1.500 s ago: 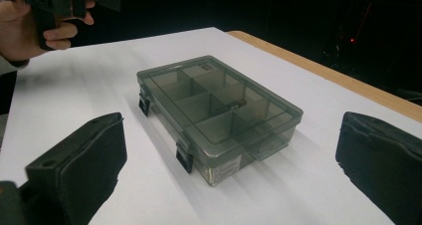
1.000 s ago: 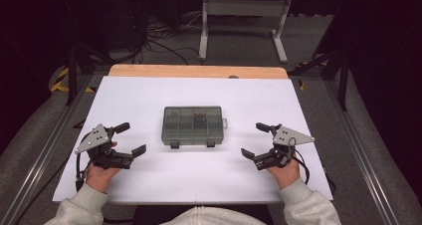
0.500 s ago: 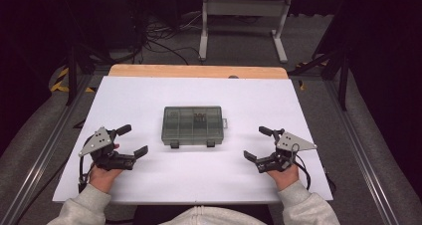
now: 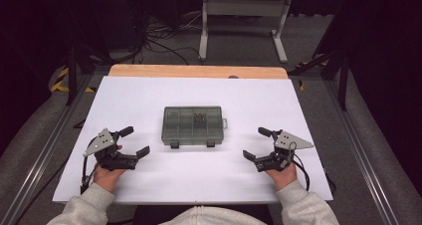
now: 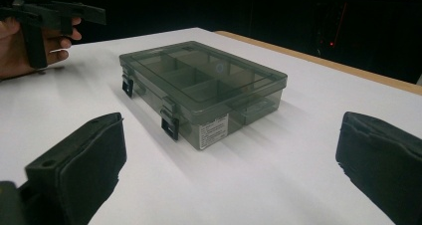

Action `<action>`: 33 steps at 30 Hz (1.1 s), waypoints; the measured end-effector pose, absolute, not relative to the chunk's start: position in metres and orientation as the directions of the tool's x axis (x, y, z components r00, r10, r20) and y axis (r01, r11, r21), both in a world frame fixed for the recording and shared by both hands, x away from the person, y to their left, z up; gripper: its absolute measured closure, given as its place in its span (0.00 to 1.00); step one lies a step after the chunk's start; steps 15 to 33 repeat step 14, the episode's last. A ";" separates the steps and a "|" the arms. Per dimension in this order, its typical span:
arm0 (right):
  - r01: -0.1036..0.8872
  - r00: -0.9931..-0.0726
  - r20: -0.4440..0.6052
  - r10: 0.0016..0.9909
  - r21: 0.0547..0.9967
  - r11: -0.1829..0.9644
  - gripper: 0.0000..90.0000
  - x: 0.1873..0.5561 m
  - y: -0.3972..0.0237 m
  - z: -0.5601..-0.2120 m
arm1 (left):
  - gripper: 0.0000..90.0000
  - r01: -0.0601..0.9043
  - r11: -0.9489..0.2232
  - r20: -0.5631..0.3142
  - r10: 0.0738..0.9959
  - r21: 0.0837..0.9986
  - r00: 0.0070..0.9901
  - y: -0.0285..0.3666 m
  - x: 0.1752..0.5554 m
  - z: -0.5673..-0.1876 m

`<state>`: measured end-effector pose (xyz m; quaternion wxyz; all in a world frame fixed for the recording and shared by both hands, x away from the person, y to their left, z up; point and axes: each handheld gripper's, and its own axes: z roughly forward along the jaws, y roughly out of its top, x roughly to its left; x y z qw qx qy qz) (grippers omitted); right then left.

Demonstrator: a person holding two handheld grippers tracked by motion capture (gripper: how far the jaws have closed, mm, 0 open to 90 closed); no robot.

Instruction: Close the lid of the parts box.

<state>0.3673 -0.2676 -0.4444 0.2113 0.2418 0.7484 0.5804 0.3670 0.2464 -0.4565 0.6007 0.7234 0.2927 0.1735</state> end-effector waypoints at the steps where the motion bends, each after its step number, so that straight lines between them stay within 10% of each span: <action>1: 0.117 -0.794 -0.036 0.607 0.971 0.209 0.00 0.367 -0.268 -0.444 | 0.01 0.215 -0.107 -0.101 0.632 0.971 0.768 0.246 0.367 -0.457; 33: 0.109 -0.800 -0.046 0.599 0.969 0.221 0.00 0.366 -0.265 -0.444 | 0.01 0.202 -0.135 -0.075 0.625 0.970 0.777 0.244 0.366 -0.457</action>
